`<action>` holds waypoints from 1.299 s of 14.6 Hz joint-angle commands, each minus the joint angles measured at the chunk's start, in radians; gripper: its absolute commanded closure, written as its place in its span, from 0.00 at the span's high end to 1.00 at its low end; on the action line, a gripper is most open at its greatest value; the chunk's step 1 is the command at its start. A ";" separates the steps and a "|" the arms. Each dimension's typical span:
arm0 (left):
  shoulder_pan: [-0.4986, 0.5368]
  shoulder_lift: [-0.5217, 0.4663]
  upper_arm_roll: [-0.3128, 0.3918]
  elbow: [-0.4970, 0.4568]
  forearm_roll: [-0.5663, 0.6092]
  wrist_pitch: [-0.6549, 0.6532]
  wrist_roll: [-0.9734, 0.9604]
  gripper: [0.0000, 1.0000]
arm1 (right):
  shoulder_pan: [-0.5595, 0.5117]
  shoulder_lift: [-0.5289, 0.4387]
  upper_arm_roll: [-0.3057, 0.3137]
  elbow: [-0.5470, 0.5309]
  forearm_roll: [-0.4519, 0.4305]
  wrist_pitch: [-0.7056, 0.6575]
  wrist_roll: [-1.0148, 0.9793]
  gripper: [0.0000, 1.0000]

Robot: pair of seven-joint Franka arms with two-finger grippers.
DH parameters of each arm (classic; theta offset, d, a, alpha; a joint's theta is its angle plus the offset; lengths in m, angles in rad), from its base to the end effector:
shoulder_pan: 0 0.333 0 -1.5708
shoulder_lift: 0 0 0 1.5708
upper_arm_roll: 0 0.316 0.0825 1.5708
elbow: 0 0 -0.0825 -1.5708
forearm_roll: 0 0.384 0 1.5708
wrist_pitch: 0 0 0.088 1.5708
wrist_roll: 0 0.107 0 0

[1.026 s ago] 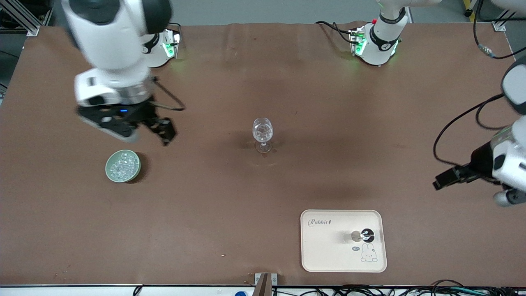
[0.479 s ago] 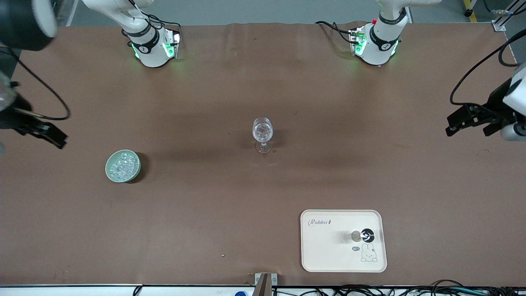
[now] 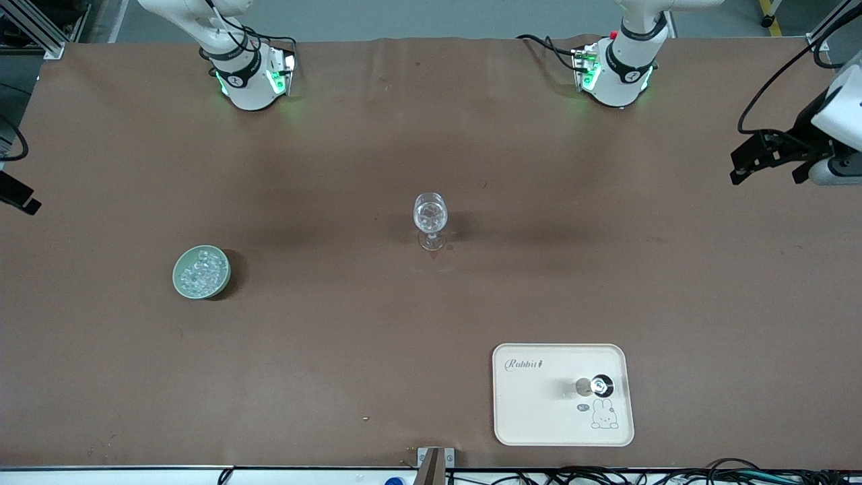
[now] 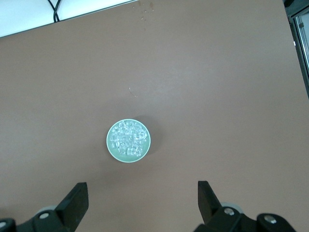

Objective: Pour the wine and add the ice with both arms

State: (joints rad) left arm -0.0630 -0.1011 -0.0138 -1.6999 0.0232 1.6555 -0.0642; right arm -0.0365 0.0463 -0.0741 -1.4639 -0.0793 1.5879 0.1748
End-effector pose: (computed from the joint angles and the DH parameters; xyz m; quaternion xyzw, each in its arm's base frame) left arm 0.5289 -0.0388 0.6256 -0.9995 0.0069 -0.0291 0.0103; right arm 0.5670 -0.0702 0.6510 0.9881 -0.1427 0.0402 0.0401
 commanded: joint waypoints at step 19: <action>-0.003 0.124 -0.020 0.106 -0.045 -0.033 -0.008 0.98 | -0.011 -0.037 0.013 -0.009 0.049 -0.066 -0.089 1.00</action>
State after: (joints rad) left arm -0.0694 0.0254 -0.0331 -1.6055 -0.0086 1.6385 -0.0660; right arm -0.0417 0.0291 -0.0683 -1.4600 -0.0166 1.5293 0.0914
